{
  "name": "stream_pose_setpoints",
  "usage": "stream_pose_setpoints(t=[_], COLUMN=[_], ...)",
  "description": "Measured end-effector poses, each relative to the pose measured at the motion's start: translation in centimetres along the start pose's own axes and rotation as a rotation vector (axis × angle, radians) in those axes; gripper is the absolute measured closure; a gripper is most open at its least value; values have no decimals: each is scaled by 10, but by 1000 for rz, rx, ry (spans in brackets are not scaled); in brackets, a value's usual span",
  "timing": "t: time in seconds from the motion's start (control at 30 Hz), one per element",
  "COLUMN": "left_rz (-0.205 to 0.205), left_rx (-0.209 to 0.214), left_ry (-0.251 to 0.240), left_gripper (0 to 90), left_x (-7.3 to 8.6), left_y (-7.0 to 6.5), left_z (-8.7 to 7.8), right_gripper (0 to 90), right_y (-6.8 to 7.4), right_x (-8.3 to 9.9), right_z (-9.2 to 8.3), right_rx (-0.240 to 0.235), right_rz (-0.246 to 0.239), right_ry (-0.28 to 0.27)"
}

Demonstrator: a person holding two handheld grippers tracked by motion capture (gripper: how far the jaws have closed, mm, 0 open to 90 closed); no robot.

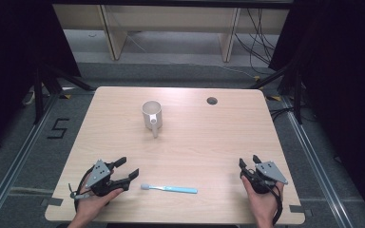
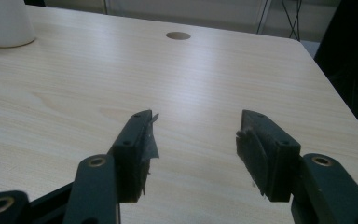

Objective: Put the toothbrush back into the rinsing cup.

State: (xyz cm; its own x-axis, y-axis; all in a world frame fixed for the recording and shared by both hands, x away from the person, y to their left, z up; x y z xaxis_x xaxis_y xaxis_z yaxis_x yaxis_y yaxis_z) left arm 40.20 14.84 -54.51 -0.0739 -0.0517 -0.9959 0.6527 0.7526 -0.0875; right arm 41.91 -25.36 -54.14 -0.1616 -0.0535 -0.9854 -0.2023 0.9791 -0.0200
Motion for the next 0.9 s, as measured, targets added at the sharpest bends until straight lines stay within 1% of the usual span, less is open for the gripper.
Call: stream_pose_setpoints(t=[0.03, 0.07, 0.1, 0.13, 0.17, 0.27, 0.3, 0.33, 0.37, 0.4, 0.43, 0.47, 0.5, 0.53, 0.57, 0.6, 0.63, 0.67, 0.7, 0.73, 0.77, 0.8, 0.83, 0.87, 0.9], left_rz=[-9, -17, -22, -23, -23, -23, -24, -24, -25, -34, -35, -33, -33, -24, -25, -19, -10, -6, -3, 2, 8, 28, 50, 64, 81], left_rx=[-1, 5, 1, 3, 3, 10, 17, 17, 13, 6, 11, 16, 16, 28, 44, 54, 60, 73, 86, 110, 133, 155, 179, 205, 221], left_ry=[1, -3, 8, 8, 8, 18, 15, 15, 24, 54, 69, 83, 83, 102, 99, 112, 137, 152, 167, 198, 239, 271, 300, 309, 339], left_gripper=[291, 293, 294, 296, 299, 305, 307, 308, 313, 315, 315, 314, 313, 313, 313, 314, 314, 314, 314, 315, 314, 314, 313, 314, 314], left_x=[0, -1, -1, -2, -2, -3, -3, -3, -3, -2, -2, -2, -2, -3, -5, -6, -7, -7, -7, -7, -5, -4, -2, -2, 0], left_y=[1, 1, 2, 3, 3, 2, 1, 1, 0, -1, -3, -5, -5, -8, -11, -12, -14, -17, -18, -22, -25, -28, -31, -35, -38], left_z=[1, 2, 1, 2, 2, 4, 5, 5, 5, 4, 5, 5, 5, 5, 6, 6, 6, 7, 7, 9, 10, 10, 12, 15, 17], right_gripper=[458, 457, 457, 455, 453, 452, 453, 453, 453, 454, 453, 454, 454, 453, 453, 453, 453, 453, 452, 452, 451, 450, 450, 449, 448], right_y=[-1, 0, -2, -3, -1, -1, 2, -1, 1, 2, -1, 2, 2, 2, 6, 5, 4, 3, 4, 6, 5, 5, 6, 4, 5], right_x=[-1, 1, 0, 0, 1, 2, 3, 2, 2, 2, -1, -1, -1, -4, -3, -3, -5, -6, -6, -5, -5, -5, -4, -4, -3], right_z=[1, 0, 2, 2, 3, 5, 5, 4, 3, 3, 3, 3, 3, 2, 0, 0, 1, 0, 0, -1, 0, 0, -1, 0, 2], right_rx=[-2, -4, -13, -10, -18, -25, -33, -23, -21, -15, -26, -31, -31, -29, -12, -17, -29, -21, -22, -22, -36, -33, -17, -27, -35], right_rz=[-11, 4, -26, -37, -19, -32, -10, -40, -23, -16, -62, -36, -36, -51, -6, -24, -48, -63, -62, -37, -53, -48, -21, -53, -40], right_ry=[-3, 15, -1, -1, 4, 8, 20, 15, 19, 21, 12, 18, 18, 5, 24, 22, 9, 5, 8, 20, 22, 21, 39, 33, 39])
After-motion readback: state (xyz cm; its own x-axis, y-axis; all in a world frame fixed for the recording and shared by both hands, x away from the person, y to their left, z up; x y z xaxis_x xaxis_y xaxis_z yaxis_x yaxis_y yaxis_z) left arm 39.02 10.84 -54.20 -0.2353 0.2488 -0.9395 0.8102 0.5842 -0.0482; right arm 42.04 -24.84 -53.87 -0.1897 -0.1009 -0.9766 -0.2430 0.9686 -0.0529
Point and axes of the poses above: each handheld gripper's, and its own axes: z roughly forward along the jaws, x roughly out of its underside, y roughly to its left, the point moved 10 cm from there along z, roughly forward along the jaws, and after that the axes turned 12 degrees about -y, right-handed, at the moved point
